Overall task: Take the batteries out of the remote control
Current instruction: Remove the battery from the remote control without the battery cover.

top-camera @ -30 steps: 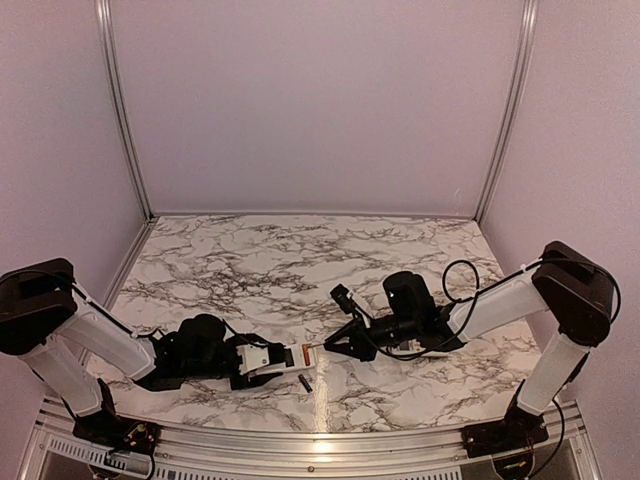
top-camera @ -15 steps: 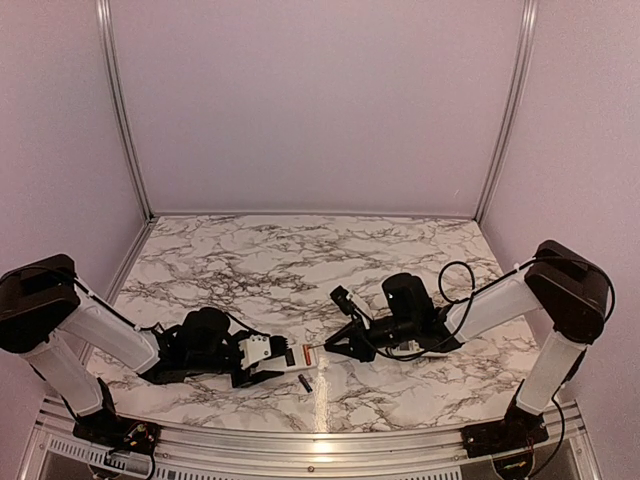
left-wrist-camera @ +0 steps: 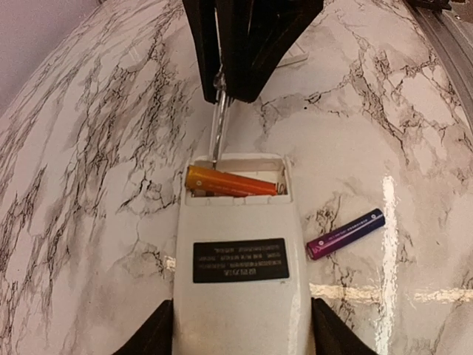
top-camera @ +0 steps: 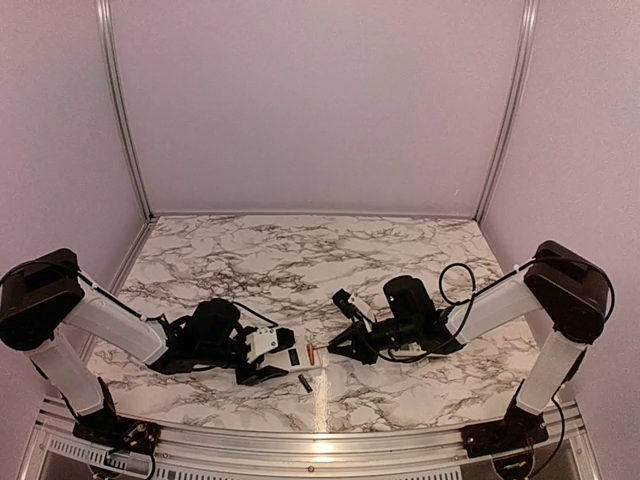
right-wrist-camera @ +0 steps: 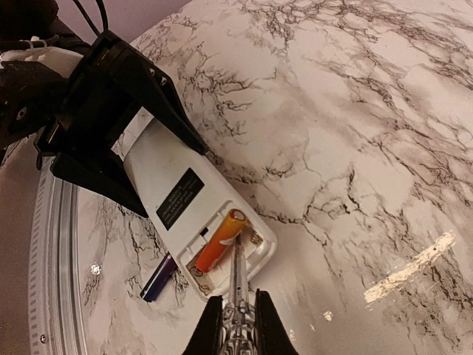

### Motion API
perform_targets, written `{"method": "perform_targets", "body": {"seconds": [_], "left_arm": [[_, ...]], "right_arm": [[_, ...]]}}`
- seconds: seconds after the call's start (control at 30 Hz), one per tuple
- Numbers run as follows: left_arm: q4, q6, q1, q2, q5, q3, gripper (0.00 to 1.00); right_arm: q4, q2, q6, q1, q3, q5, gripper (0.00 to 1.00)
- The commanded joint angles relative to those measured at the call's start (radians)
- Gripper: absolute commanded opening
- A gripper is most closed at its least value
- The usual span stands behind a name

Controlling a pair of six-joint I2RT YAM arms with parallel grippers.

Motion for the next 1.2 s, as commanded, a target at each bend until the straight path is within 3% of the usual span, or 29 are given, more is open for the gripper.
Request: {"method": "perform_targets", "body": {"seconds": [0.0, 1.17], "left_arm": [[0.107, -0.025, 0.011, 0.024, 0.000, 0.090, 0.00], [0.040, -0.015, 0.031, 0.085, -0.103, 0.139, 0.00]], "right_arm": [[-0.026, 0.007, -0.010, 0.039, 0.023, -0.074, 0.00], [-0.079, -0.105, 0.015, 0.105, -0.003, 0.025, 0.00]]}}
